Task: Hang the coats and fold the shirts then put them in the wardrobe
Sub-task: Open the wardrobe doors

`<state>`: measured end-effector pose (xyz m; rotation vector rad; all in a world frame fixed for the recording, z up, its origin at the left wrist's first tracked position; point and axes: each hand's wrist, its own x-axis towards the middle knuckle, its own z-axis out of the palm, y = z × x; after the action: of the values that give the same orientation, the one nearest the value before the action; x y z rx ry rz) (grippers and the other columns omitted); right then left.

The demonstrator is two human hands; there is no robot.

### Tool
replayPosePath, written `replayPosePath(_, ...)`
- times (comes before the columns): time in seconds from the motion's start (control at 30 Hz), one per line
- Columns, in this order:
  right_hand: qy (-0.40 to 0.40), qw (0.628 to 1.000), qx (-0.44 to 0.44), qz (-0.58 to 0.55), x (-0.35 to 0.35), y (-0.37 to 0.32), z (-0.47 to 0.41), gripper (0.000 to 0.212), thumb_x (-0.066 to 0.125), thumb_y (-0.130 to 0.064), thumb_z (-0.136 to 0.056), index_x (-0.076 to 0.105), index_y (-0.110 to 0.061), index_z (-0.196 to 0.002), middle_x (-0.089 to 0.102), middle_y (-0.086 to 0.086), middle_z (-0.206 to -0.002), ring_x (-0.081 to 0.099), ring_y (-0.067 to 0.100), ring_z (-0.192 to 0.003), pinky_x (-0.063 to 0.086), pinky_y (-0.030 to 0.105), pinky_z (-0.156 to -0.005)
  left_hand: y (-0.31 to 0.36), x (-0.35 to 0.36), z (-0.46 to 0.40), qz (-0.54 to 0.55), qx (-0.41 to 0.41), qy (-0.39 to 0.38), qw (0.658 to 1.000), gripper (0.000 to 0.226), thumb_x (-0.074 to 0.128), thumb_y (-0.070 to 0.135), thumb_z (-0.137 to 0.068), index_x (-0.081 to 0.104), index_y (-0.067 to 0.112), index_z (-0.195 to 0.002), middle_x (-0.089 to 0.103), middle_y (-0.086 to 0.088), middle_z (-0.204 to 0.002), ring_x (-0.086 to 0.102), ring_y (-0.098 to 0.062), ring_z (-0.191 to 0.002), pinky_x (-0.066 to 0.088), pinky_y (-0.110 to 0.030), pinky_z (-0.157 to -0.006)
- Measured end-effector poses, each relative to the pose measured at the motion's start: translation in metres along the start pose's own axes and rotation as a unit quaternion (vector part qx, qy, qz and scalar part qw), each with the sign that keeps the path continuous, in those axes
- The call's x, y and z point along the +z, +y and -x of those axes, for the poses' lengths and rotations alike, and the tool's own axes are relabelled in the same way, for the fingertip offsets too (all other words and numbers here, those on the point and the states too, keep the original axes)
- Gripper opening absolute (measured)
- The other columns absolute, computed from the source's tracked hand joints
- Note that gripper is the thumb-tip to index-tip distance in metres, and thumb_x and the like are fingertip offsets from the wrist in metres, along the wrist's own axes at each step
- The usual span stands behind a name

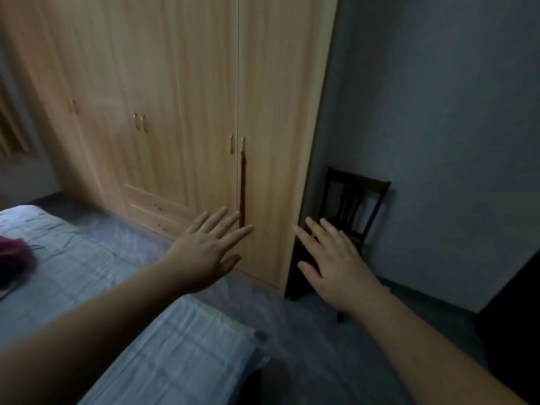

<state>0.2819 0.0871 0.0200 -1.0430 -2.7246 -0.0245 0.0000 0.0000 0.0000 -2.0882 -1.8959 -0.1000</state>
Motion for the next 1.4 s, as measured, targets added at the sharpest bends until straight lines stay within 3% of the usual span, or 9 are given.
replayPosePath(0.33,-0.027,0.999,0.026,0.016,0.04,0.131,-0.195,0.063,0.03,-0.05,-0.103,-0.006,-0.043,-0.154,-0.005,-0.01,-0.165,-0.014,0.013,-0.15,0.002,0.046,-0.124,-0.077,0.107,-0.21,0.024,-0.01,0.01,1.0,0.062,0.017,0.062,-0.099,-0.005,0.043,-0.154,0.005,0.002,-0.165,-0.005,-0.022,-0.151,0.004,-0.044,-0.122)
replayPosePath(0.53,-0.035,0.999,0.016,-0.005,0.069,0.198,-0.3,0.063,0.029,-0.05,-0.103,-0.008,-0.043,-0.153,-0.011,-0.013,-0.164,-0.017,0.011,-0.15,0.0,0.044,-0.124,-0.109,0.156,-0.319,0.036,-0.019,0.001,0.999,0.062,0.017,0.062,-0.099,-0.006,0.042,-0.154,-0.004,0.004,-0.164,-0.011,-0.02,-0.15,0.0,-0.043,-0.123)
replayPosePath(0.7,-0.05,0.998,-0.038,-0.008,0.112,0.249,-0.403,0.063,0.022,-0.054,-0.099,-0.009,-0.043,-0.153,-0.011,-0.012,-0.164,-0.017,0.012,-0.15,0.003,0.046,-0.124,-0.151,0.201,-0.387,0.019,-0.064,-0.017,0.998,0.062,0.014,0.062,-0.099,-0.006,0.043,-0.154,-0.002,0.005,-0.163,-0.008,-0.021,-0.151,0.005,-0.045,-0.123)
replayPosePath(0.83,-0.058,0.99,-0.127,-0.017,0.153,0.268,-0.503,0.067,0.011,-0.059,-0.092,-0.011,-0.042,-0.153,-0.012,-0.011,-0.164,-0.015,0.014,-0.15,0.005,0.045,-0.123,-0.192,0.227,-0.413,0.007,-0.165,-0.04,0.985,0.064,0.007,0.065,-0.095,-0.004,0.043,-0.154,-0.001,0.003,-0.164,-0.009,-0.021,-0.151,0.003,-0.046,-0.123)
replayPosePath(1.0,-0.082,0.964,-0.239,-0.084,0.184,0.246,-0.611,0.067,0.007,-0.059,-0.091,-0.006,-0.041,-0.155,-0.006,-0.011,-0.165,-0.01,0.016,-0.151,0.007,0.047,-0.123,-0.233,0.234,-0.41,-0.016,-0.297,-0.078,0.952,0.064,0.008,0.065,-0.093,-0.003,0.044,-0.153,0.005,0.001,-0.165,-0.003,-0.023,-0.152,0.005,-0.045,-0.123)
replayPosePath(1.17,-0.054,0.927,-0.356,-0.11,0.221,0.181,-0.698,0.067,0.027,-0.051,-0.095,0.003,-0.039,-0.156,0.019,-0.001,-0.164,0.015,0.024,-0.15,0.012,0.04,-0.12,-0.289,0.224,-0.378,-0.054,-0.392,-0.087,0.914,0.067,0.011,0.063,-0.092,0.013,0.038,-0.154,0.016,-0.002,-0.164,0.01,-0.027,-0.151,0.016,-0.048,-0.122)
replayPosePath(1.23,-0.06,0.905,-0.404,-0.116,0.238,0.144,-0.728,0.065,0.021,-0.053,-0.096,-0.011,-0.045,-0.152,0.015,-0.001,-0.165,0.01,0.023,-0.152,0.014,0.043,-0.122,-0.318,0.229,-0.355,-0.069,-0.426,-0.099,0.897,0.063,0.01,0.062,-0.096,0.017,0.037,-0.154,0.024,-0.003,-0.162,0.019,-0.028,-0.15,0.025,-0.05,-0.119)
replayPosePath(1.3,-0.07,0.889,-0.437,-0.118,0.255,0.103,-0.757,0.063,0.013,-0.057,-0.094,-0.024,-0.048,-0.144,-0.003,-0.008,-0.165,-0.007,0.017,-0.152,0.004,0.041,-0.123,-0.349,0.24,-0.334,-0.076,-0.456,-0.106,0.88,0.062,0.009,0.061,-0.098,0.022,0.036,-0.153,0.03,-0.005,-0.159,0.026,-0.029,-0.148,0.029,-0.05,-0.117)
replayPosePath(1.4,-0.076,0.867,-0.477,-0.121,0.282,0.038,-0.805,0.066,0.018,-0.058,-0.094,-0.012,-0.046,-0.152,-0.002,-0.008,-0.165,-0.007,0.017,-0.152,0.008,0.043,-0.123,-0.403,0.257,-0.31,-0.083,-0.498,-0.103,0.857,0.062,0.029,0.058,-0.093,0.029,0.035,-0.151,0.034,-0.007,-0.157,0.028,-0.03,-0.147,0.03,-0.05,-0.116)
